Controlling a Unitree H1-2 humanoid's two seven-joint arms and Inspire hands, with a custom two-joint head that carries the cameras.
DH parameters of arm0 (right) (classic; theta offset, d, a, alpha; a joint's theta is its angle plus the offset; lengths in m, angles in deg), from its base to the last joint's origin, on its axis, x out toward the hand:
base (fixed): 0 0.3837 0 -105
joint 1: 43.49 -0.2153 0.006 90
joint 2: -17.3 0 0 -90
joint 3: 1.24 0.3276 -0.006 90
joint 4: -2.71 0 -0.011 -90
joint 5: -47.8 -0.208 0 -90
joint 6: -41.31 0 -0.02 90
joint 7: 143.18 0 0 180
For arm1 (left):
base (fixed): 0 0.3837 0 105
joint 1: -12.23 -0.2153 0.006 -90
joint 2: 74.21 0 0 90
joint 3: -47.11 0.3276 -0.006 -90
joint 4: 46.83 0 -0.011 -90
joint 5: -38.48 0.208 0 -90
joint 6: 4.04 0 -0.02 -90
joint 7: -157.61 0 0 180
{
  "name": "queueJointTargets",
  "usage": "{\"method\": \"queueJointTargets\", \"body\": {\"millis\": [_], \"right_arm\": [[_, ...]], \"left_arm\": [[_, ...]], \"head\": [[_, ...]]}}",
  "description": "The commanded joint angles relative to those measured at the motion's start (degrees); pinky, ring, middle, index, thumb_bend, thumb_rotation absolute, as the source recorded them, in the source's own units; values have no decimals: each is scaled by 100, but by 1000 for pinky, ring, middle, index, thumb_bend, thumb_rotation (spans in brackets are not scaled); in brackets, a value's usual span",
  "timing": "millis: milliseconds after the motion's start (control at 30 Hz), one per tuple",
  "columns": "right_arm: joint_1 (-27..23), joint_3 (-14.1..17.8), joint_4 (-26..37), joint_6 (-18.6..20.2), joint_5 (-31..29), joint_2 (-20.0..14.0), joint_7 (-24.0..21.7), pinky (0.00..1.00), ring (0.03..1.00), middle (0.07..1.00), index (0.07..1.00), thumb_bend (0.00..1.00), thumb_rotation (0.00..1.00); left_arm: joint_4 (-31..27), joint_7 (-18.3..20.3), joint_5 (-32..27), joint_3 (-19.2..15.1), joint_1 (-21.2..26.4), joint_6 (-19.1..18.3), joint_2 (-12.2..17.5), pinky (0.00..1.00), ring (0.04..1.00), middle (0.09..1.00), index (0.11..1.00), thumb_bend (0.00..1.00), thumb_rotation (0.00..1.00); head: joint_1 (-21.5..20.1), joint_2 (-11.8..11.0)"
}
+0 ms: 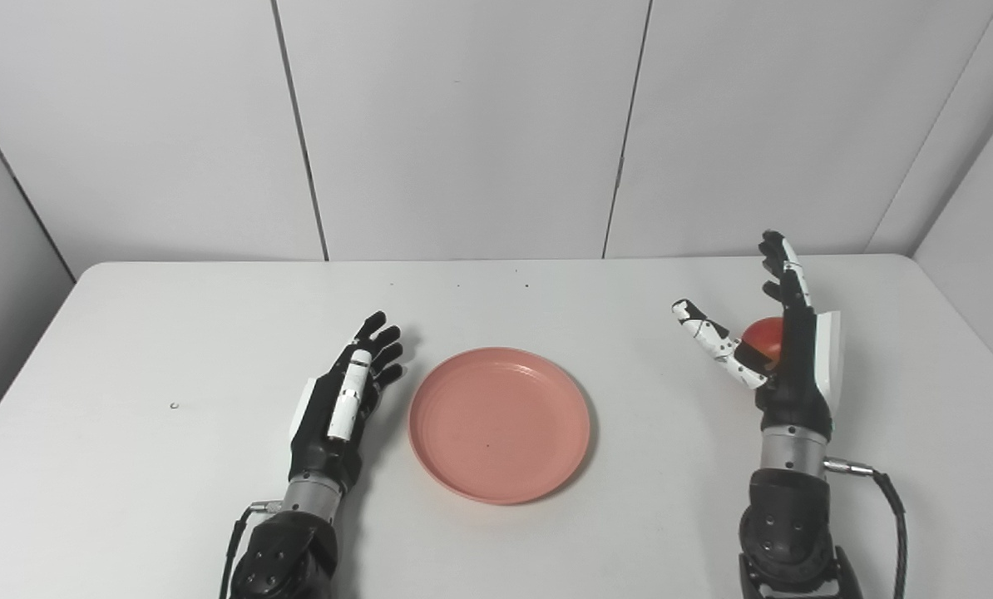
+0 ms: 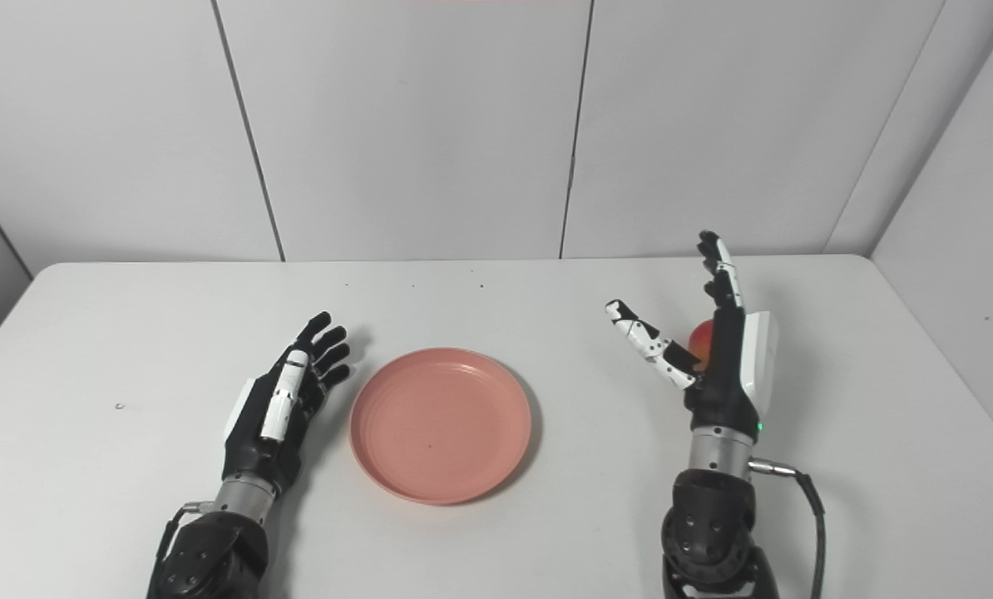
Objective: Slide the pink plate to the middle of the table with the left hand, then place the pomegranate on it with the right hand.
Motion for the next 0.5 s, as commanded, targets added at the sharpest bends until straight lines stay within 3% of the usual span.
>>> {"method": "queueJointTargets", "body": {"millis": [0,333,467], "right_arm": [[-262,67,192,182,131,-192,50,827,879,883,882,666,430],[-339,312,290,774,95,-511,-20,808,876,888,885,688,387],[-374,405,243,1148,190,-651,-13,792,878,905,898,716,430]], "left_arm": [[-4,29,1,24,124,48,-37,870,890,885,874,309,834],[-51,21,94,86,97,-37,-22,868,892,887,875,304,915],[-69,27,106,114,87,-53,-9,869,893,888,879,302,926]], "head": [[-14,-36],[-58,-93],[-74,-114]]}}
